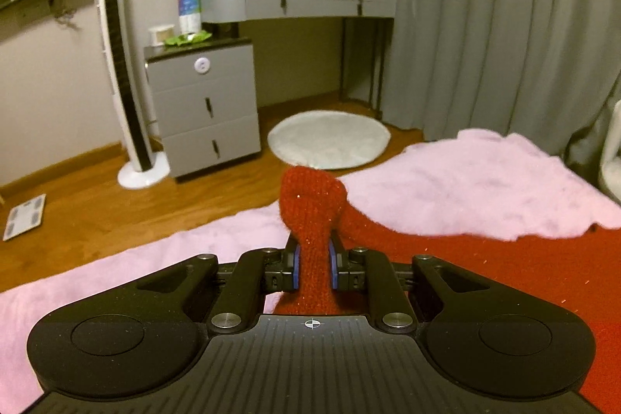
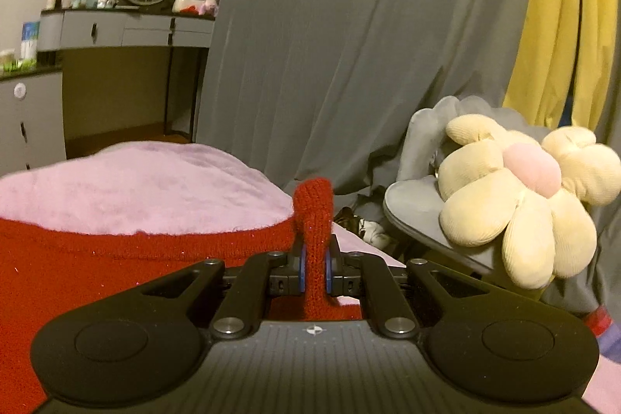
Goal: Fold small clothes
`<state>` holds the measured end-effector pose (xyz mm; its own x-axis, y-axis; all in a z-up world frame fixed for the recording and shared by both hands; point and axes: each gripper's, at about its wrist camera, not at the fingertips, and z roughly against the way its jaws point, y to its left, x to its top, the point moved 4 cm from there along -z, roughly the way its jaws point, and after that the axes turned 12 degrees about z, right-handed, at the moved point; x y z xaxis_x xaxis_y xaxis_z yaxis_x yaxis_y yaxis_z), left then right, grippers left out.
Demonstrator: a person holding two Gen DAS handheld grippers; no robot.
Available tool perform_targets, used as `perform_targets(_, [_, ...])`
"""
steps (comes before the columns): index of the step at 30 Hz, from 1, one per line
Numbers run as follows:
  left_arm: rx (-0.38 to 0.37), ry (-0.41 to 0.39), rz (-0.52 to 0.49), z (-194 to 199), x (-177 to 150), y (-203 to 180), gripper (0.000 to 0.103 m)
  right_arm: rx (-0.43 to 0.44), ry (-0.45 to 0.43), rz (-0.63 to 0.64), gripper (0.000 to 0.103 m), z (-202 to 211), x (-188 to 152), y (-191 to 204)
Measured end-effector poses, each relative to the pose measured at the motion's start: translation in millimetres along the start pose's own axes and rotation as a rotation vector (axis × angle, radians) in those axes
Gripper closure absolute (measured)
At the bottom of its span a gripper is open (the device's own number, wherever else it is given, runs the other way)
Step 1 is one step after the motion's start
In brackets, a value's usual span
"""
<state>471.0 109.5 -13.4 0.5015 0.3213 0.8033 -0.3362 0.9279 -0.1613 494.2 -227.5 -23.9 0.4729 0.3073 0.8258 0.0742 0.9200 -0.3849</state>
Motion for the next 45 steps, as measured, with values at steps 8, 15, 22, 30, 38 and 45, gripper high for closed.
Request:
perform_targets(8, [0.062,-0.046,-0.026,16,-6,4,0.051,-0.060,0.002,0.056,0.067,9,-3,2])
perform_targets(15, [-0.044,0.084,0.018,55,-35,-5,0.037,0.113,-0.074,0.051,0.054,93,-35,10])
perform_targets(22, [-0.074,0.165,0.005,81,-68,-20,0.037,0.344,-0.069,0.072,0.080,145,-64,69])
perform_targets(30, [-0.025,0.159,-0.054,86,-78,-19,0.028,0.218,-0.065,0.207,0.084,134,-80,61])
perform_targets(38, [0.003,0.191,0.115,93,-88,57,0.030,0.024,0.048,0.069,0.095,121,-107,-29])
perform_targets(45, [-0.248,0.318,0.229,107,-100,77,0.031,0.369,0.053,-0.299,0.048,151,-123,-53])
